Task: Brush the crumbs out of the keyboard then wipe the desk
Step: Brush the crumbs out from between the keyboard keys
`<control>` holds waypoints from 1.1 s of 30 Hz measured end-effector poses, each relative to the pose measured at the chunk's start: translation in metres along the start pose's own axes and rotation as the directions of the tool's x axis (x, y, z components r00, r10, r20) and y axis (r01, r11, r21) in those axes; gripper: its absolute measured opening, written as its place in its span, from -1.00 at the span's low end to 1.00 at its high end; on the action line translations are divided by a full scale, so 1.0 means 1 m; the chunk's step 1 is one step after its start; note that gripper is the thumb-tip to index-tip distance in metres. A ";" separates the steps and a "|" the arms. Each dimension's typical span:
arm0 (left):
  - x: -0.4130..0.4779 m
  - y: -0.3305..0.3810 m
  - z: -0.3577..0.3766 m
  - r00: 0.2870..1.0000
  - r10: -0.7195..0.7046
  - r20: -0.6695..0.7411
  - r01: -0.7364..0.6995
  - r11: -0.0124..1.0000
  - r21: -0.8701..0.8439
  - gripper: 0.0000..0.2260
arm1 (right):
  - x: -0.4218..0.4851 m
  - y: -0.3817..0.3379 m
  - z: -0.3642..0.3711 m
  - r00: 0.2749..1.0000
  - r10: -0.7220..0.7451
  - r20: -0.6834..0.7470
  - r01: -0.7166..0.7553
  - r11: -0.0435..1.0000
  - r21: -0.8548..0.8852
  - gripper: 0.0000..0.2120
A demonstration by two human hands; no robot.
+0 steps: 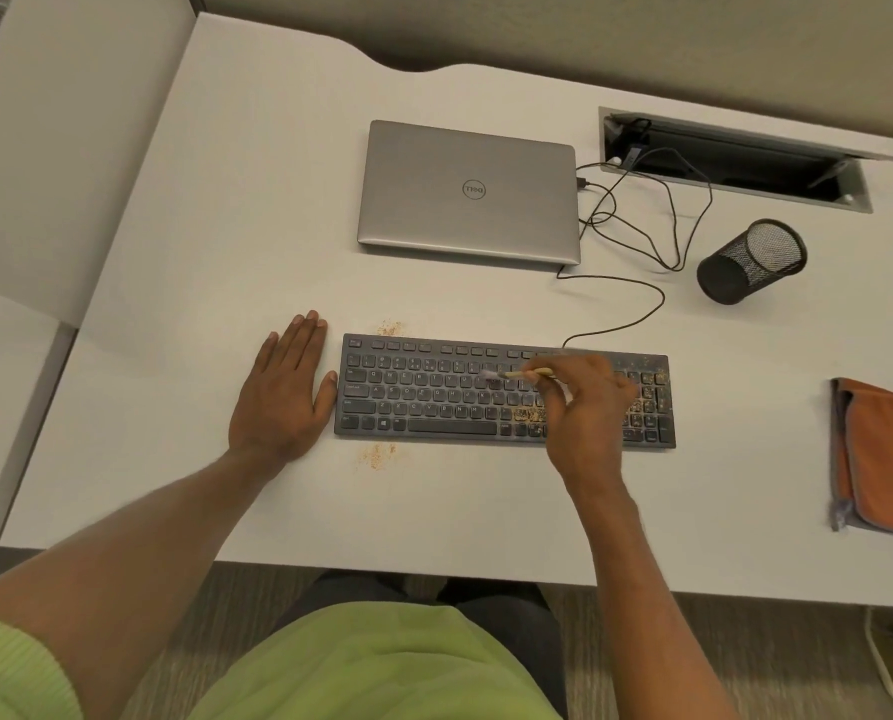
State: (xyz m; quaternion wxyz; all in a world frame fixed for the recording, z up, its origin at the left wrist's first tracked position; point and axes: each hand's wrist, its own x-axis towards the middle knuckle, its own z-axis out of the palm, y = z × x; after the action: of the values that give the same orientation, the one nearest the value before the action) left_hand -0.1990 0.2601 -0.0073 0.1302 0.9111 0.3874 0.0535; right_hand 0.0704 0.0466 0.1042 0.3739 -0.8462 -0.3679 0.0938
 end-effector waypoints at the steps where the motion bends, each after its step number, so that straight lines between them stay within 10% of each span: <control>1: 0.000 0.000 0.000 1.000 0.000 -0.001 0.000 1.000 0.000 -0.39 | -0.001 0.004 -0.004 1.000 0.019 -0.017 -0.020 0.999 -0.032 -0.84; 33: -0.001 0.000 0.000 1.000 -0.010 0.007 0.010 1.000 0.004 -0.39 | -0.010 -0.001 -0.003 0.986 0.111 -0.127 -0.119 0.991 -0.057 -0.87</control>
State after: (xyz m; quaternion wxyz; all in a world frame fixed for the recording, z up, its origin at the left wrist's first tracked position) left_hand -0.1995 0.2594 -0.0069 0.1301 0.9095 0.3918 0.0487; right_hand 0.0643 0.0381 0.1058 0.3627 -0.8818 -0.2973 0.0507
